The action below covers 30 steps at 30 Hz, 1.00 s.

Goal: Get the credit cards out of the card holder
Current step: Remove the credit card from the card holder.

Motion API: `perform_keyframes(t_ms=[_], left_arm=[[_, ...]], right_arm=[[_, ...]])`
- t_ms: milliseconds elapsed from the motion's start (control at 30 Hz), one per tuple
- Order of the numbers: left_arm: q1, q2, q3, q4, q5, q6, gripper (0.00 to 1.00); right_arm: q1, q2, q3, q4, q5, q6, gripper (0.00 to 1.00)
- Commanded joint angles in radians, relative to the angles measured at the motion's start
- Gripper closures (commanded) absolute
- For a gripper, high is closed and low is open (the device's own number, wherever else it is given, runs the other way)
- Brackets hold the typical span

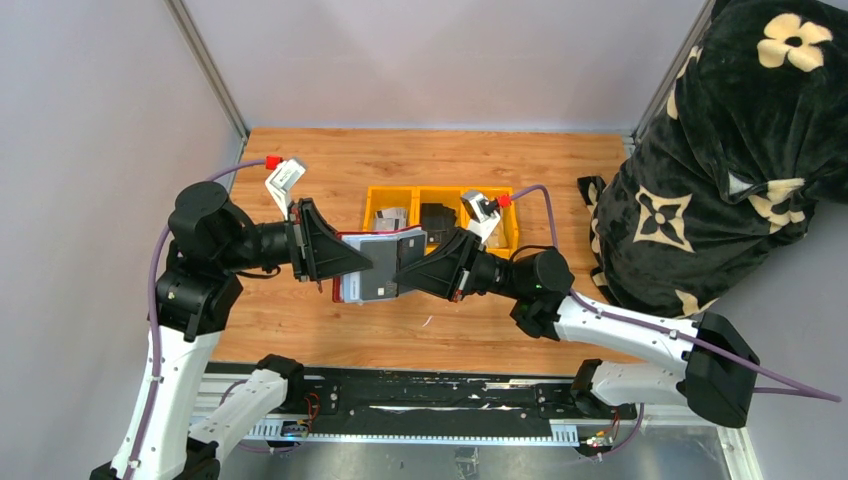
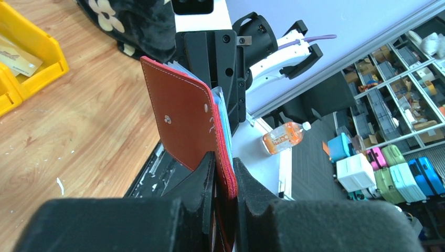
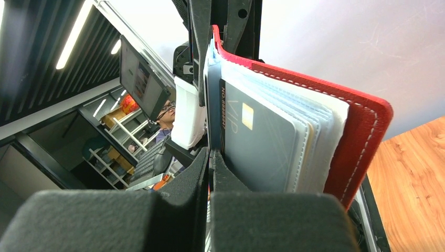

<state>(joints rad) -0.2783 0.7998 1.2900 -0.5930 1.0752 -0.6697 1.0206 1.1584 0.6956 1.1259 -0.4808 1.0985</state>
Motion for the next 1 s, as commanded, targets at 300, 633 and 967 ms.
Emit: perform_keyframes(t_ms=[300, 633, 967], left_arm=[[0.001, -0.012, 0.060, 0.068, 0.046, -0.058, 0.86], [0.001, -0.019, 0.047, 0.130, 0.047, -0.115, 0.88], [0.001, -0.029, 0.025, 0.078, 0.038, -0.052, 0.89]], right_arm=[[-0.019, -0.046, -0.035, -0.035, 0.006, -0.048, 1.00], [-0.013, -0.014, -0.013, 0.009, -0.005, -0.035, 0.97], [-0.011, -0.041, 0.022, 0.040, -0.054, -0.023, 0.63]])
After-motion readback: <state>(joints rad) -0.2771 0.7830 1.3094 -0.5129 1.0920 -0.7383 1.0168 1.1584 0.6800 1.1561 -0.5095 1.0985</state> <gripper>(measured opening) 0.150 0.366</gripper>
